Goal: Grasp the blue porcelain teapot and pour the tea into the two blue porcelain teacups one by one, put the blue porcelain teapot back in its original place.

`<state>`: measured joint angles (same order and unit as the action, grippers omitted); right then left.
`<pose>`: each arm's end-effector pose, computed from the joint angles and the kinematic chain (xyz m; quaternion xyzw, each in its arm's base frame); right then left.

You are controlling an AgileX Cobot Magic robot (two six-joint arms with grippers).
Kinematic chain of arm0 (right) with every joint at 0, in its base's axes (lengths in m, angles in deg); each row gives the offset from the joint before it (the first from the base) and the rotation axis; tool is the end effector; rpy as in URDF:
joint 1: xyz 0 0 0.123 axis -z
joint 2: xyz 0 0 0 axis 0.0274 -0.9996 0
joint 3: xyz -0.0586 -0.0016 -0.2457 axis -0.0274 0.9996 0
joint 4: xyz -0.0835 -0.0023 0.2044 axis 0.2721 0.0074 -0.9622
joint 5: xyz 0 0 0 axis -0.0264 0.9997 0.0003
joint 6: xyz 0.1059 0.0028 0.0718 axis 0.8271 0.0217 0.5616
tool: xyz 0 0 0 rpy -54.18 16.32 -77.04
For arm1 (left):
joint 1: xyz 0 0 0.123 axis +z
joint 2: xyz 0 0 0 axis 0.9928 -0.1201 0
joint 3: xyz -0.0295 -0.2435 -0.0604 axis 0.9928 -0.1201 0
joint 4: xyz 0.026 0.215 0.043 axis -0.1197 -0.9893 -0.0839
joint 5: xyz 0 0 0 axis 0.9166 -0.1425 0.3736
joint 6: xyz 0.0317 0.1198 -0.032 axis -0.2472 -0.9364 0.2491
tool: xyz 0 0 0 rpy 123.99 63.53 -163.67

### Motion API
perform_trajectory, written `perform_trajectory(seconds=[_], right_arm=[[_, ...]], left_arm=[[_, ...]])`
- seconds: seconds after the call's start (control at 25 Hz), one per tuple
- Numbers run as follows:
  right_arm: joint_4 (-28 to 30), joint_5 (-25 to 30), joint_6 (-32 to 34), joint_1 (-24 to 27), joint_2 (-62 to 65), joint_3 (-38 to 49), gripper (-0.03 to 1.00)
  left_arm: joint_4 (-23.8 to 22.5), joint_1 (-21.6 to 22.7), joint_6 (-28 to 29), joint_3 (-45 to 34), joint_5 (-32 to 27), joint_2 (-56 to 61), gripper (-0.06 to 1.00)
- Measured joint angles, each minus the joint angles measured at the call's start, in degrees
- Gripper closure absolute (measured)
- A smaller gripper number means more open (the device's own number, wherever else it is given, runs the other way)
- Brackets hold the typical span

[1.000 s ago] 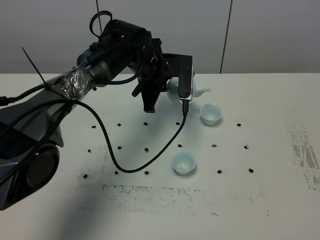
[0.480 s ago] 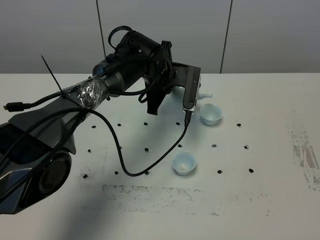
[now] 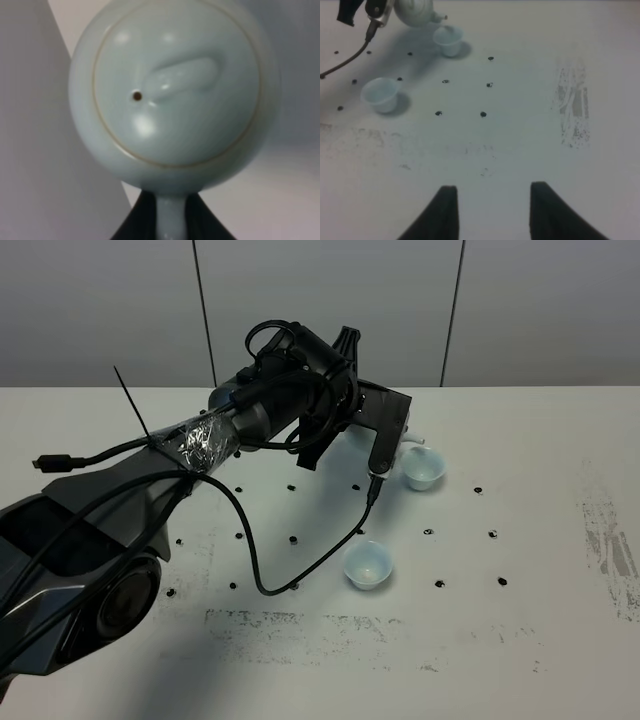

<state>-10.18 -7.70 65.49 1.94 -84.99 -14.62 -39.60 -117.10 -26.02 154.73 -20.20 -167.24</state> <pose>0.0261 0.0201 0.2476 -0.0394 0.8552 0.0654 0.5126 0.4549 -0.2762 0.1388 0.7784 0.5044 0.2386 0.2878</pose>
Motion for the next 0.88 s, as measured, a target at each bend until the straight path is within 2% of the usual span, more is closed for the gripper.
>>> perform_trajectory(seconds=[0.88], right_arm=[[0.0, 0.0, 0.0, 0.0, 0.0, 0.0, 0.64]], left_arm=[[-10.5, -2.1, 0.0, 0.0, 0.6, -0.2, 0.9]])
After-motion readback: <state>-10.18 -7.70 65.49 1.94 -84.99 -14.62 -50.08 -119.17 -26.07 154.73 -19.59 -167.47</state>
